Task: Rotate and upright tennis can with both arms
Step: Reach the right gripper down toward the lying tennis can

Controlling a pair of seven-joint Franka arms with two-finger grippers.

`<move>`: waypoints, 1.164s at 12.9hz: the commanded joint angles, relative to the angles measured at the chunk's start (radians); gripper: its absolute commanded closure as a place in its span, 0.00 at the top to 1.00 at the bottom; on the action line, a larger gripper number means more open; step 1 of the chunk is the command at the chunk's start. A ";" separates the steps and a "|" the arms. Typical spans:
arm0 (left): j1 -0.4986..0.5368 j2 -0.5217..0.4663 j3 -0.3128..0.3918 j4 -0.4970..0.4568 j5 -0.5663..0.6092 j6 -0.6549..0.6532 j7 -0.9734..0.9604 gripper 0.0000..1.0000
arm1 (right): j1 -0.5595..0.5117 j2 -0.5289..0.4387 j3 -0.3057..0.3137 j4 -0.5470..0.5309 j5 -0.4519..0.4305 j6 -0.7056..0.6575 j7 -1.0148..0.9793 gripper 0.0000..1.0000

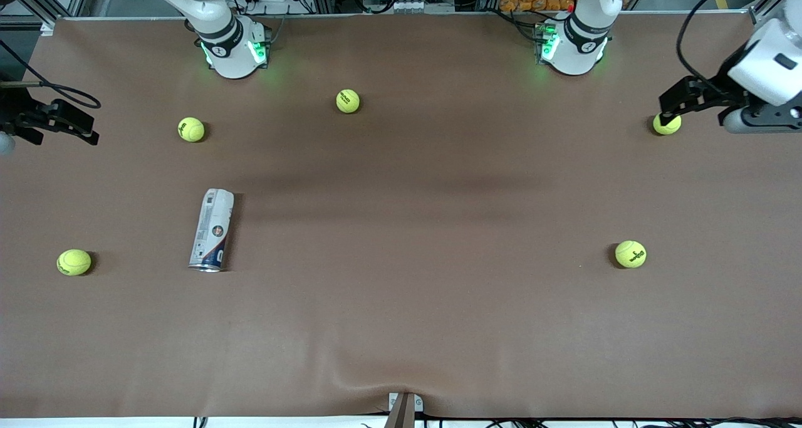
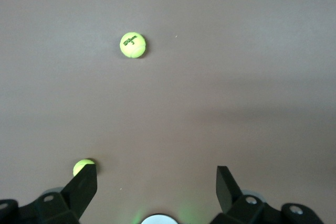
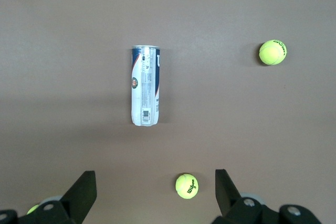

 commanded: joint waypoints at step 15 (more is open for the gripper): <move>0.002 0.031 -0.015 0.034 -0.008 -0.041 0.019 1.00 | -0.001 0.422 0.017 -0.145 0.005 0.377 -0.013 1.00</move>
